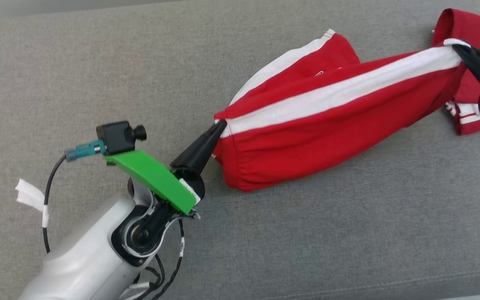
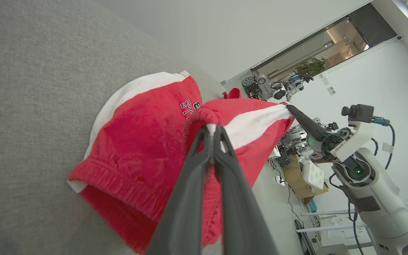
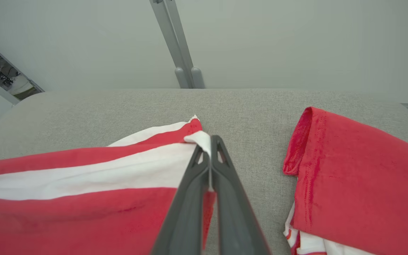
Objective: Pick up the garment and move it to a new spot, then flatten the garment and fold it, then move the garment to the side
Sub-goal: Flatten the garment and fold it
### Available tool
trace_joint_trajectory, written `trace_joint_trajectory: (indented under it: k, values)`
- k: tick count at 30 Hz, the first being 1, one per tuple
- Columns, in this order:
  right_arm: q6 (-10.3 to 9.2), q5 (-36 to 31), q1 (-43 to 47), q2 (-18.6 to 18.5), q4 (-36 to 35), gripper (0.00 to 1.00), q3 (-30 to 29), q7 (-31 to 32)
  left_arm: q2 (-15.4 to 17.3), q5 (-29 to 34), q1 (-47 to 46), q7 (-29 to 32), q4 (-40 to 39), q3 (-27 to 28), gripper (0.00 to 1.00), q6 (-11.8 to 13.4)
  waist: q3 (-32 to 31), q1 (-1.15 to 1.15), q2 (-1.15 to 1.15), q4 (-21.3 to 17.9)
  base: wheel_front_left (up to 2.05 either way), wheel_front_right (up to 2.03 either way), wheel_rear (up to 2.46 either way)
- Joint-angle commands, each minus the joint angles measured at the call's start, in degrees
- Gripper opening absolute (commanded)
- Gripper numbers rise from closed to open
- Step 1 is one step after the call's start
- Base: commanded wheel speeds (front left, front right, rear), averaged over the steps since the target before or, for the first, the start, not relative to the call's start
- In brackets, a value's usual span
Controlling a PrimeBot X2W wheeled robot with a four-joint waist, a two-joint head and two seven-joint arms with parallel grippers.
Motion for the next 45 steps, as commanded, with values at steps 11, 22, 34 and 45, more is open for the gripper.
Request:
trace_joint_trajectory:
  k: [11, 22, 34, 45]
  values:
    - [-0.08, -6.1, -19.3, 4.9, 11.8, 0.00, 8.1, 9.1, -6.3, -1.0, -8.3, 0.8, 9.2, 1.7, 0.00, 0.3, 12.3, 0.00, 0.00, 8.9, 0.00, 0.00, 0.00]
    - [-0.08, -5.7, -24.1, 5.0, 18.9, 0.20, 15.3, 5.0, -7.2, 0.0, -6.6, -0.3, 8.9, 0.9, 0.00, 1.0, 13.5, 0.00, 0.00, 12.5, 0.00, 0.00, 0.00]
    - [-0.08, -4.2, -22.0, 8.0, 21.3, 1.00, 22.2, -13.2, -4.2, 13.0, -4.1, -8.9, 9.1, 0.2, 1.00, 5.9, 6.6, 0.00, 0.00, 8.6, 0.00, 0.00, 0.00]
    - [-0.08, -6.2, -11.2, 12.5, 21.7, 1.00, 24.1, -25.0, -7.0, 38.6, 13.1, -9.9, 3.8, 14.5, 1.00, 15.8, -5.0, 0.00, 0.00, 2.6, 0.00, 0.00, 0.00]
